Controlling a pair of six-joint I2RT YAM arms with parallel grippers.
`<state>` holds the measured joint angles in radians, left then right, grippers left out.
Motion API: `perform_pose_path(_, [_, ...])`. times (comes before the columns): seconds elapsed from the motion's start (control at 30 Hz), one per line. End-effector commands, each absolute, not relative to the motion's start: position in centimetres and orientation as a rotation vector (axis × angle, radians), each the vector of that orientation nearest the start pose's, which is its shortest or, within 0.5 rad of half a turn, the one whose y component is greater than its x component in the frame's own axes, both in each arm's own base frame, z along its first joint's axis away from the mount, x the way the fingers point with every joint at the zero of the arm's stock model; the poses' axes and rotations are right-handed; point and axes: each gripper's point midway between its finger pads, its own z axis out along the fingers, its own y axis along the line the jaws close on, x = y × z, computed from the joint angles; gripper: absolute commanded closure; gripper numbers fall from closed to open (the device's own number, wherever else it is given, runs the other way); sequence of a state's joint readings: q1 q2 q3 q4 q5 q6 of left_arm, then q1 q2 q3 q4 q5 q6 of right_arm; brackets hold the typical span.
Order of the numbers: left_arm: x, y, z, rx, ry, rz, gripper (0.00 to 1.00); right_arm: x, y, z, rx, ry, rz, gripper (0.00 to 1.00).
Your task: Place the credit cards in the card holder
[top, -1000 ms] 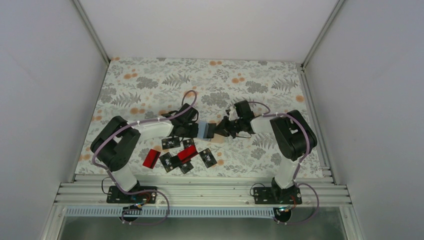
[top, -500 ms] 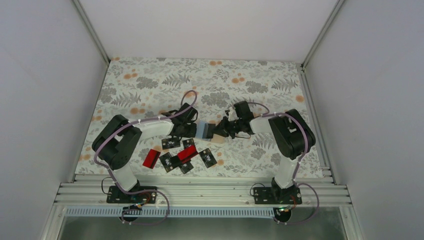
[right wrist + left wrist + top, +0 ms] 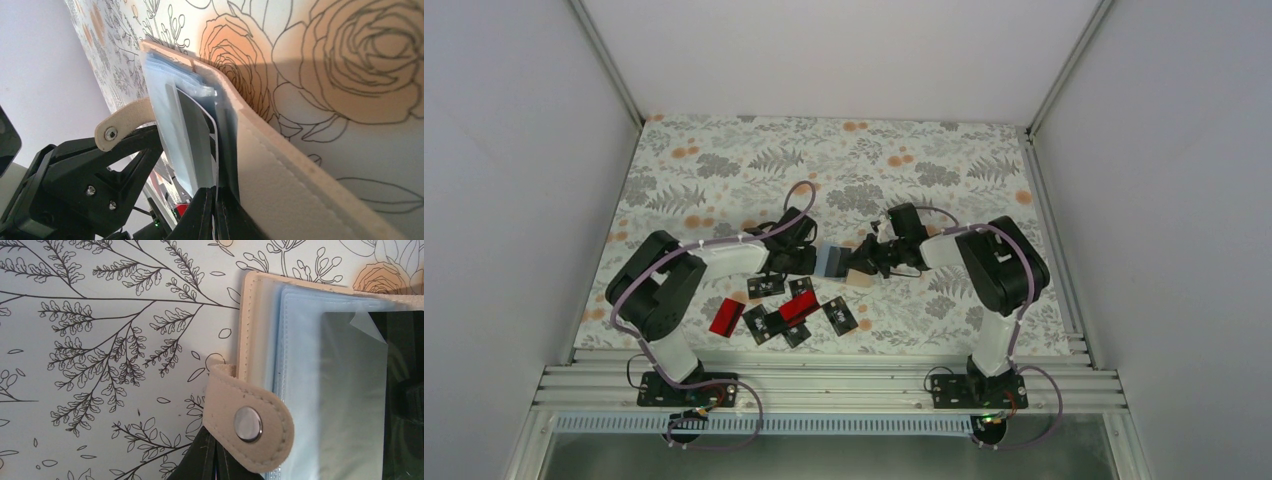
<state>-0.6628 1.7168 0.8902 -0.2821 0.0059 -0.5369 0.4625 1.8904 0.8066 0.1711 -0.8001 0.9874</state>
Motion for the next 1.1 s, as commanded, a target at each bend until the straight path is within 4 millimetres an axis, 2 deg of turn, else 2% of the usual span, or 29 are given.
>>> perform_pose_path(0.0, [27.9,-23.2,-0.3,0.18,2.807,-0.4,0.98,29.0,28.6,0.4,0.419,2.839,1.428,0.96])
perform_pose_path(0.37, [27.6,-23.3,-0.3,0.176,2.802,-0.432,0.98,29.4,29.5,0.4,0.467,2.837,1.406,0.96])
perform_pose_path(0.63, [27.4,-23.3,-0.5,0.181,2.8,-0.44,0.98,29.1,30.6,0.4,0.42,2.859,1.397,0.96])
perform_pose_path(0.9, [27.5,-23.4,-0.7,0.183,2.799,-0.444,0.98,28.9,30.6,0.0,0.395,2.879,1.376,0.96])
perform_pose_path(1.07, [27.5,-23.4,-0.5,0.185,2.799,-0.442,0.98,28.7,30.8,-0.1,0.37,2.895,1.383,0.91])
